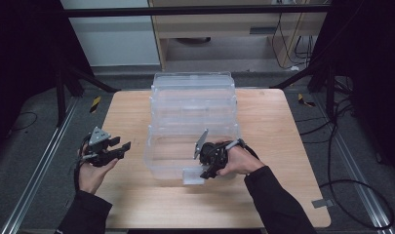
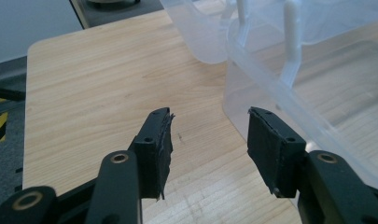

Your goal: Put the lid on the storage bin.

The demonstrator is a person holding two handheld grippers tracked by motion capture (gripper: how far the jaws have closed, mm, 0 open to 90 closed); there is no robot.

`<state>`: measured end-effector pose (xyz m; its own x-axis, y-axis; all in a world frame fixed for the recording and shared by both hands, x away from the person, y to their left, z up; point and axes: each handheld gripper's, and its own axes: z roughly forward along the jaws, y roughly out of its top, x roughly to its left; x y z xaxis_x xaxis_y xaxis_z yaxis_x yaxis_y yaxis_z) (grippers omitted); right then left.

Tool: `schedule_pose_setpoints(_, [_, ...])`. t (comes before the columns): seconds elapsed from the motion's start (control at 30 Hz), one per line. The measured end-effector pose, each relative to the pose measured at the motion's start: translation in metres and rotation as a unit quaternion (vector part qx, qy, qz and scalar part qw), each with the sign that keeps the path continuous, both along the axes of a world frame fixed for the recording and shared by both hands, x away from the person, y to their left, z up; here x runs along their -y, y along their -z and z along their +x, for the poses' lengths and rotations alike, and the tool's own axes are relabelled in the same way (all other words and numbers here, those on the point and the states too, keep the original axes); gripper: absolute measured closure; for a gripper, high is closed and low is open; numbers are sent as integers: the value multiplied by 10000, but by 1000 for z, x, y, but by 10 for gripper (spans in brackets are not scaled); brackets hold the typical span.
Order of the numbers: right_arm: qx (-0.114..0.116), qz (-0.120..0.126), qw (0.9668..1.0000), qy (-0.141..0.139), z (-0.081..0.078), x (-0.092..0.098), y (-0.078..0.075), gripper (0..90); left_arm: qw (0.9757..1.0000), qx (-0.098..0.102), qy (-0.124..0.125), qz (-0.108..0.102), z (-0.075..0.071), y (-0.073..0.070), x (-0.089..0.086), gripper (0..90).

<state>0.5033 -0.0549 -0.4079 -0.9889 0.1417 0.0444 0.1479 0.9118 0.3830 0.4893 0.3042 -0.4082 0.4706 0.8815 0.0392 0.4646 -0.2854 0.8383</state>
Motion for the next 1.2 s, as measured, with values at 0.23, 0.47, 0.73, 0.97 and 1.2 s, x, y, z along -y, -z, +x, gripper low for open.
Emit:
schedule_pose_setpoints(0.23, [10,-6,10000,10,-1,0,0,636,9995,184,256,-36,0,-16,6,490])
schedule_pose_setpoints(0.47, [46,-31,10000,19,-1,-2,0,635,9980,373,517,40,7,-40,14,502])
schedule_pose_setpoints(0.73, [70,20,10000,-9,-1,0,0,635,9913,526,1154,352,19,-70,31,505])
schedule_pose_setpoints(0.97, [51,-12,10000,-30,-1,-1,0,636,9832,507,1657,570,34,-92,47,508])
schedule_pose_setpoints(1.2, [50,-33,10000,-54,-1,-1,0,636,9722,502,2170,728,48,-111,63,508])
